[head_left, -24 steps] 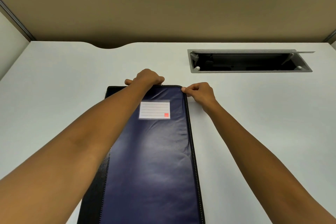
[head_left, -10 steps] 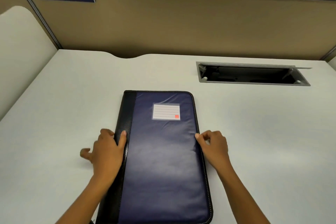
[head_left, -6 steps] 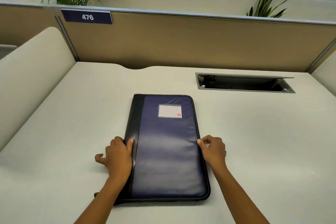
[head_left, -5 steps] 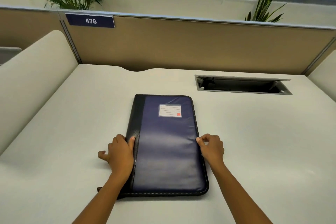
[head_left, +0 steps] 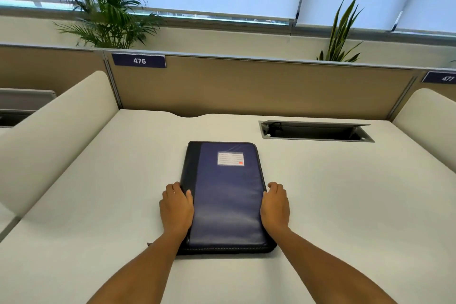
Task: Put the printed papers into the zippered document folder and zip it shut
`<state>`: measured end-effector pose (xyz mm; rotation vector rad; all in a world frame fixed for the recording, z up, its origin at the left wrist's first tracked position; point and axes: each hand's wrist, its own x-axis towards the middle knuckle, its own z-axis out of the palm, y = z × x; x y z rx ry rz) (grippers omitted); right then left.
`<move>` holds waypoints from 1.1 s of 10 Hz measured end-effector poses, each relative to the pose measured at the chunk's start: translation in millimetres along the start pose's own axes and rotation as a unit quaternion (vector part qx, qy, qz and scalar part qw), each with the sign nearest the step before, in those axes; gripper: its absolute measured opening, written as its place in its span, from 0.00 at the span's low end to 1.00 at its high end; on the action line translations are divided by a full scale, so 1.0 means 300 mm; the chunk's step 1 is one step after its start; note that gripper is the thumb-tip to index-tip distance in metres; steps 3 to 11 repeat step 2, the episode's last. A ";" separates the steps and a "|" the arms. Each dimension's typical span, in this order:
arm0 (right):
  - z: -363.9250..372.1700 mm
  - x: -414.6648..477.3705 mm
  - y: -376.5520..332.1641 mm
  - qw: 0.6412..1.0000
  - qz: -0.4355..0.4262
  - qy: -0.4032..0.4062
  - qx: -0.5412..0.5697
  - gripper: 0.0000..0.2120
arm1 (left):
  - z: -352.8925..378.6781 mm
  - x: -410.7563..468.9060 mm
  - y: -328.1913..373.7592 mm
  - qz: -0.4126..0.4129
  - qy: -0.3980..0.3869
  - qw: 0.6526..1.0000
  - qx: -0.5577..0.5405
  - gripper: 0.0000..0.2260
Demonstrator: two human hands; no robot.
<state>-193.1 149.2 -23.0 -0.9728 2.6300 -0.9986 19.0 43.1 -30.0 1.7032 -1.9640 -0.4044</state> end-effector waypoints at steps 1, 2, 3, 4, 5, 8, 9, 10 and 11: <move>-0.023 -0.013 -0.026 0.999 -0.016 -0.013 0.028 0.18 | -0.002 -0.013 0.005 0.044 0.035 0.998 0.029 0.18; -0.053 0.015 -0.102 0.995 -0.104 -0.010 -0.004 0.25 | -0.028 0.012 0.054 0.107 0.100 0.988 0.052 0.25; -0.053 0.015 -0.102 0.995 -0.104 -0.010 -0.004 0.25 | -0.028 0.012 0.054 0.107 0.100 0.988 0.052 0.25; -0.053 0.015 -0.102 0.995 -0.104 -0.010 -0.004 0.25 | -0.028 0.012 0.054 0.107 0.100 0.988 0.052 0.25; -0.053 0.015 -0.102 0.995 -0.104 -0.010 -0.004 0.25 | -0.028 0.012 0.054 0.107 0.100 0.988 0.052 0.25; -0.053 0.015 -0.102 0.995 -0.104 -0.010 -0.004 0.25 | -0.028 0.012 0.054 0.107 0.100 0.988 0.052 0.25; -0.053 0.015 -0.102 0.995 -0.104 -0.010 -0.004 0.25 | -0.028 0.012 0.054 0.107 0.100 0.988 0.052 0.25; -0.053 0.015 -0.102 0.995 -0.104 -0.010 -0.004 0.25 | -0.028 0.012 0.054 0.107 0.100 0.988 0.052 0.25; -0.053 0.015 -0.102 0.995 -0.104 -0.010 -0.004 0.25 | -0.028 0.012 0.054 0.107 0.100 0.988 0.052 0.25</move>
